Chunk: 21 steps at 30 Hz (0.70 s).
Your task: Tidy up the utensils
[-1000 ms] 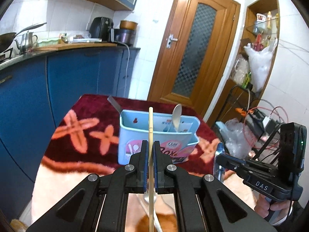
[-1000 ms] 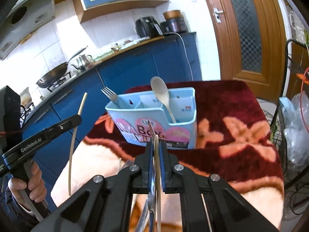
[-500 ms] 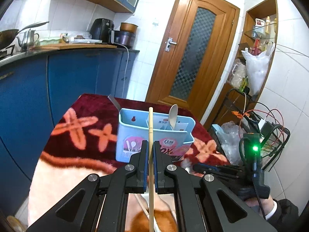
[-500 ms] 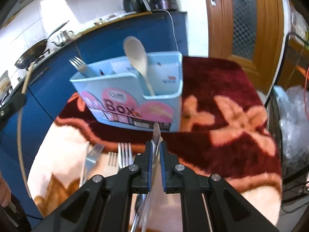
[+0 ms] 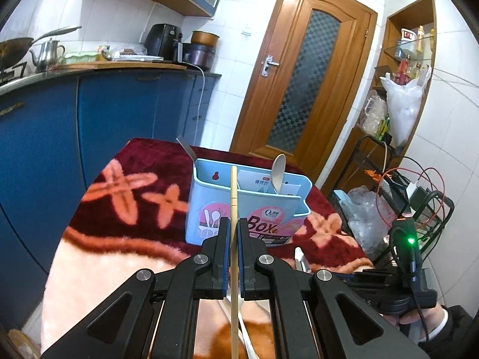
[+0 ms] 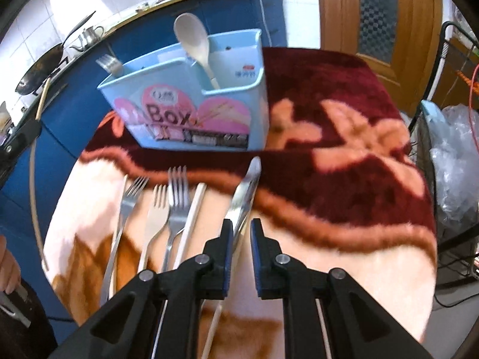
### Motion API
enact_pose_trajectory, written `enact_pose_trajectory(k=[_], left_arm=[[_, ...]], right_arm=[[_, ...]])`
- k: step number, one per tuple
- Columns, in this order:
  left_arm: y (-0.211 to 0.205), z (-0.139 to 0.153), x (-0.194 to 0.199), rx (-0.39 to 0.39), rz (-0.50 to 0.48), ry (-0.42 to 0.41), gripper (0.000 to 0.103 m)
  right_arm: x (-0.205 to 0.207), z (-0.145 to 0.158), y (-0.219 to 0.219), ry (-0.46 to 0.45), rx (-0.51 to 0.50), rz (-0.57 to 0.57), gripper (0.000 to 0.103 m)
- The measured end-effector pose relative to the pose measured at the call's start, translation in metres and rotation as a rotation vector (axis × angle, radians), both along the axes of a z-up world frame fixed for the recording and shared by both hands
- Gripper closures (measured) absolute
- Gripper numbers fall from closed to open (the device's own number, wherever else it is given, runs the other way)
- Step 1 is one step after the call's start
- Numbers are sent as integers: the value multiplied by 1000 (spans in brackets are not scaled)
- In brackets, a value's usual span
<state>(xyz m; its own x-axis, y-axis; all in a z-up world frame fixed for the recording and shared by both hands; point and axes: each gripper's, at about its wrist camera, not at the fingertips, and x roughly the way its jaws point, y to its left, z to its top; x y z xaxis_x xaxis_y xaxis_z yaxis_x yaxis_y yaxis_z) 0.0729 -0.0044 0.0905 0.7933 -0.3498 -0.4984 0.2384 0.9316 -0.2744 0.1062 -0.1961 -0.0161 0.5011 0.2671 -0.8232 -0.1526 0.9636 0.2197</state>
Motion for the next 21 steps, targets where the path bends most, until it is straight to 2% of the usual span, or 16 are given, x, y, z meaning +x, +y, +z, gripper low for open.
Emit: enact_pose_trajectory(k=[4,10,16,21], left_arm=[[-2,-1,1,-8,-10,4,99],[1,-3,2,-4,-10,8,99],[6,-7,6,-14,0,22,99],[11,-10,6,-17,7,24,99]], right_arm=[[11,-2,2,-2,9,-4,89],[31,-16,8,71,87,7,89],[27,-15,21,73,82,43,89],[13,-7,13,92,76,34,89]])
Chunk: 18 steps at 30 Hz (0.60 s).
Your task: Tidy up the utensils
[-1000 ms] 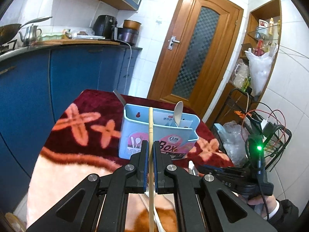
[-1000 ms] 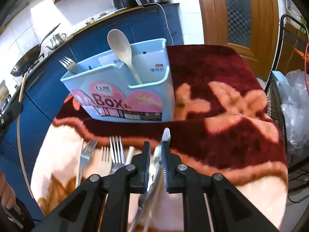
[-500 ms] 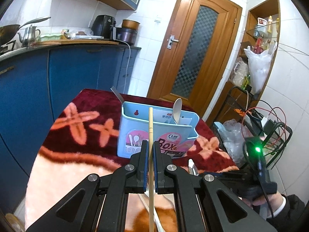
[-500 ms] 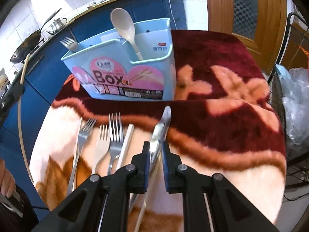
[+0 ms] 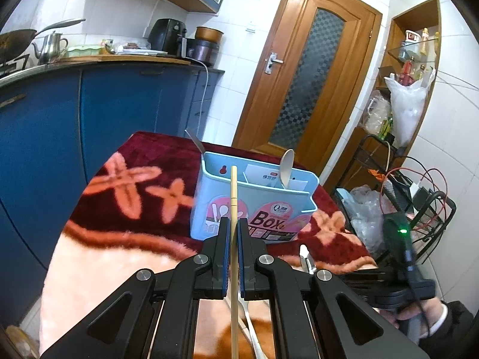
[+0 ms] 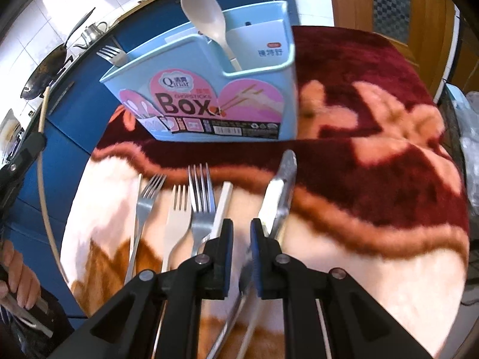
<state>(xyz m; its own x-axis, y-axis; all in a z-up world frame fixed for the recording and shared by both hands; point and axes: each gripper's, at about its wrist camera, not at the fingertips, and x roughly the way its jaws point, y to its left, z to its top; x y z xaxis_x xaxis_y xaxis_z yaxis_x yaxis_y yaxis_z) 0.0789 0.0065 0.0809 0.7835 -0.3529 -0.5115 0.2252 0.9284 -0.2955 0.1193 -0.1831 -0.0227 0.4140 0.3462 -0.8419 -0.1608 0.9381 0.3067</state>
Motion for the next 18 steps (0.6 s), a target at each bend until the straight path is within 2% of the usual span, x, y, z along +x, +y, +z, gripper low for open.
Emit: enact_pose_trajectory(k=[3,7,14,18], left_arm=[[2,-1,1,-11,3,6,99],[1,-1,1,-20,0,9,99],[-4,0,-2,-10,-16,2,99],[-4,2,-4,-2,-17,-8,99]], right_arm=[[-11,2,-3,23,-22,-2,89],[-18,-6,-3,96,-19,9,89],[-8,-8,-2,100,-9,-6,87],[-6,-15,0,145,-2,-12,83]])
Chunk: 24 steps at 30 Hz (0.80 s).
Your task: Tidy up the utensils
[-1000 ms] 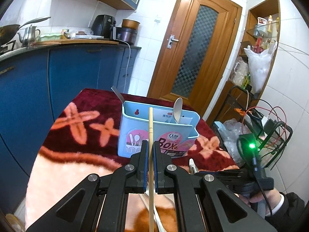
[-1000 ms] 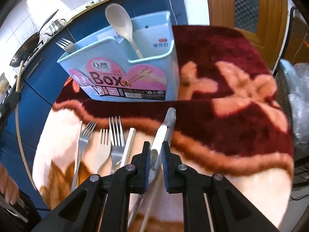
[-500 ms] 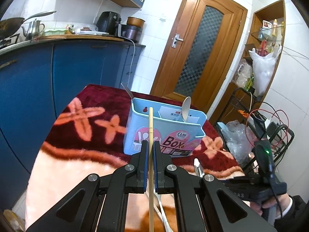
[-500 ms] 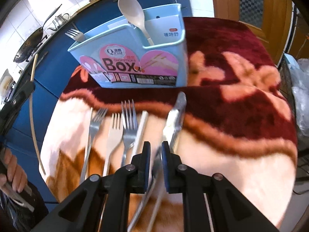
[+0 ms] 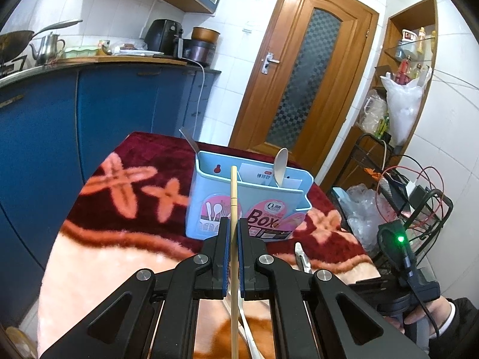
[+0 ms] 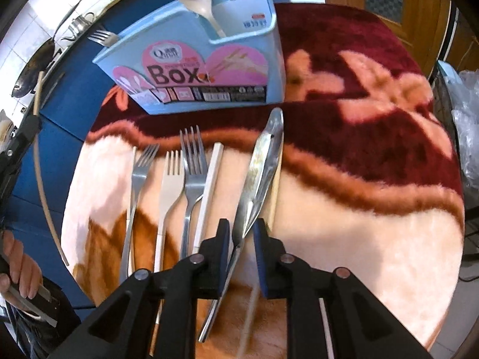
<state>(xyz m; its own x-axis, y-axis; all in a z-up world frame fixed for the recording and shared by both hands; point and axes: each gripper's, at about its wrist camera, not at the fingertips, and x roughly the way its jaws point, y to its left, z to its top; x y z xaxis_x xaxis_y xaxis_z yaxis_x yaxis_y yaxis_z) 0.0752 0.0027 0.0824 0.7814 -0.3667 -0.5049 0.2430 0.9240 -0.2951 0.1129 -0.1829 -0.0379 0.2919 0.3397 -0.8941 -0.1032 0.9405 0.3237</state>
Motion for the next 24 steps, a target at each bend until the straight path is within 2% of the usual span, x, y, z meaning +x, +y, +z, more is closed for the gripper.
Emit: enact_pose_trajectory(k=[4,10,18,22,24], left_arm=[[3,0,2,-3,5,-1,99],[1,1,7,-14,2,0,99],[-8,9,14,0,-17,-32,99],[-13,13,25,-5,-16,-35,99],[-16,16,30,-4,-14,-40,99]], right_arm=[[0,1,0,-9,7,8,80],[24,2,-6,-25,37,-19,78],[44,-5,-16,-39,151,-33,76],[39,-3,-19,-98,118,-48,90],[32,2,-24,-135,108,-58,91]])
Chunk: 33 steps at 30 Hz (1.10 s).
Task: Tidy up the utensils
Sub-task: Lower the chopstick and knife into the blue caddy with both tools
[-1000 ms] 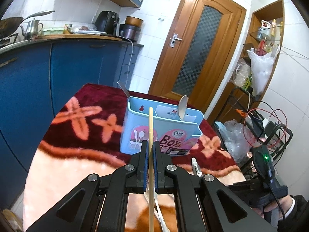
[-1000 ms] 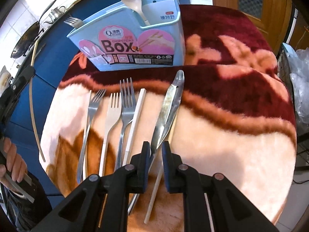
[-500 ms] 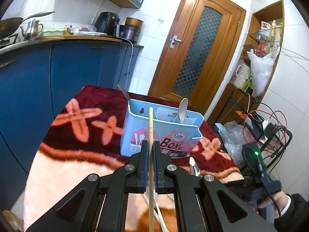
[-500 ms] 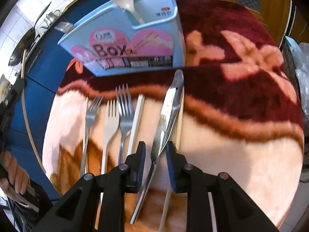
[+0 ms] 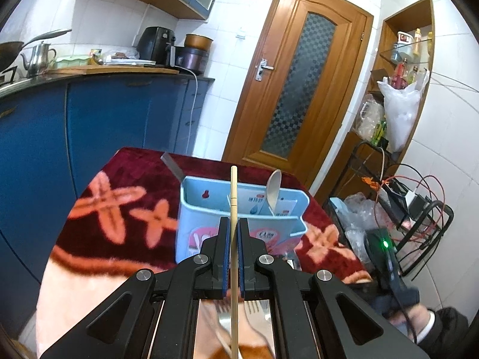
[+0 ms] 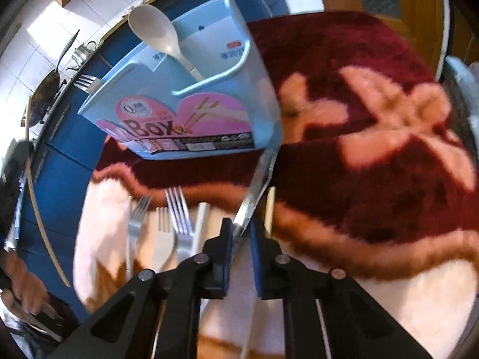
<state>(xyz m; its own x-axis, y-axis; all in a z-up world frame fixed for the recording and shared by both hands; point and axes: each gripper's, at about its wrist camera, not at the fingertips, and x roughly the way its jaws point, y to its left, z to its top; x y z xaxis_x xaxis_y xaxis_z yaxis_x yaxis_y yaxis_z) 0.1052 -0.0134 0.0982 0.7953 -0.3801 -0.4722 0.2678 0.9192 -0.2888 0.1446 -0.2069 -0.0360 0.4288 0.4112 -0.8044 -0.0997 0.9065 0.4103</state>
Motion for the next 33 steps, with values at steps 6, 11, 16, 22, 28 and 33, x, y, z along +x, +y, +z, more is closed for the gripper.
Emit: enact_pose_trajectory(k=[6,11,16,22,28,33], left_arm=[[-10,15,21,4,20,-50,99],[-12,27,39,-7,69,-107,99],[-12,44,55,-3,132,-189,99],[-13,58,77,6,237,-296,99],[-17,49,103,40,311,-360,99],[-17,30,117,42,326,-346,99]], right_arm=[[-19,21,-11,-135,12,-37,96],[-33,48,-19,-282,14,-71,99],[-36,63,-23,-380,39,-95,99],[-33,77,-23,-497,81,-124,99],[-23,90,-23,-601,97,-138,99],[5,99,-18,-677,123,-163,99]])
